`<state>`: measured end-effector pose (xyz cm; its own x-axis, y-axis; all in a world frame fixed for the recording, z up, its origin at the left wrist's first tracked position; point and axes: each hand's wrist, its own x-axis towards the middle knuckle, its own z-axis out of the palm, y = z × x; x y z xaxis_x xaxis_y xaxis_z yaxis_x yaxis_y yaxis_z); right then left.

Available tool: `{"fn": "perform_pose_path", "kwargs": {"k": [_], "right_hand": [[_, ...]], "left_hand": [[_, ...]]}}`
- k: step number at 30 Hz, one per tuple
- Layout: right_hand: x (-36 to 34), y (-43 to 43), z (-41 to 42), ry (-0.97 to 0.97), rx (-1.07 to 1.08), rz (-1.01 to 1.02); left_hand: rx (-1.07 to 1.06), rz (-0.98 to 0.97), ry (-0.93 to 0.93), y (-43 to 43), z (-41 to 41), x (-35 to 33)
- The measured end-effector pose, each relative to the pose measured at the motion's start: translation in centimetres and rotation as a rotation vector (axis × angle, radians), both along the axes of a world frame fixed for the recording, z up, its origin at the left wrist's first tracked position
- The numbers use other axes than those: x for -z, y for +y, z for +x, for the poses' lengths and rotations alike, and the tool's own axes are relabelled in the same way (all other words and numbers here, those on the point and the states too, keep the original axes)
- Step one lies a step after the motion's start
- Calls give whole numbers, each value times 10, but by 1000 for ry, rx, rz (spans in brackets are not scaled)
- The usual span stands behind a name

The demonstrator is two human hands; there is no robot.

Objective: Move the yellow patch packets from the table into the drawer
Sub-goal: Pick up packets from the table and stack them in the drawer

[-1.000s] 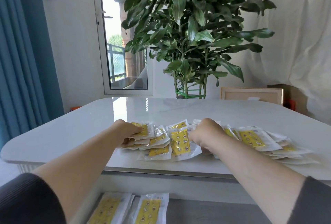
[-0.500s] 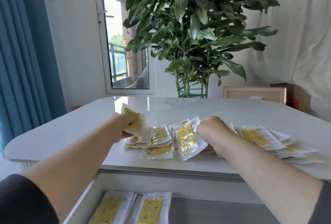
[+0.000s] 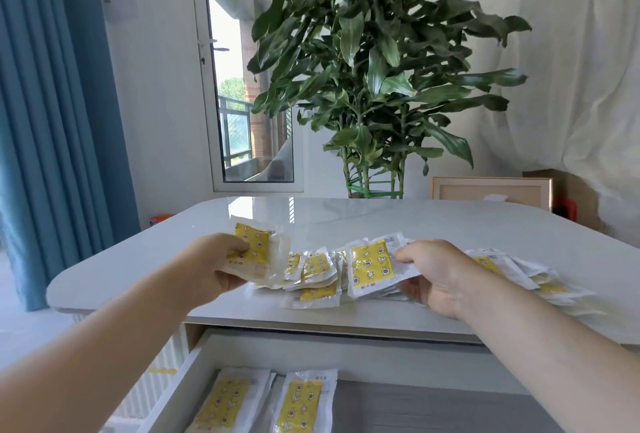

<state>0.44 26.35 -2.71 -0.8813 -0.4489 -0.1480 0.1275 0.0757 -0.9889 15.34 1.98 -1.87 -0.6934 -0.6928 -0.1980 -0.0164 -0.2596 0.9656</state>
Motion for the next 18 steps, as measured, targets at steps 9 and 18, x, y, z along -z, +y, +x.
{"fn": "perform_pose_path", "kwargs": {"k": [9,18], "right_hand": [[3,38,44,-218,-95,-167],[9,38,60,-292,-173,-142]], "left_hand": [[116,89,-47,34,66,12],[409,13,-488,14,77,50]]}}
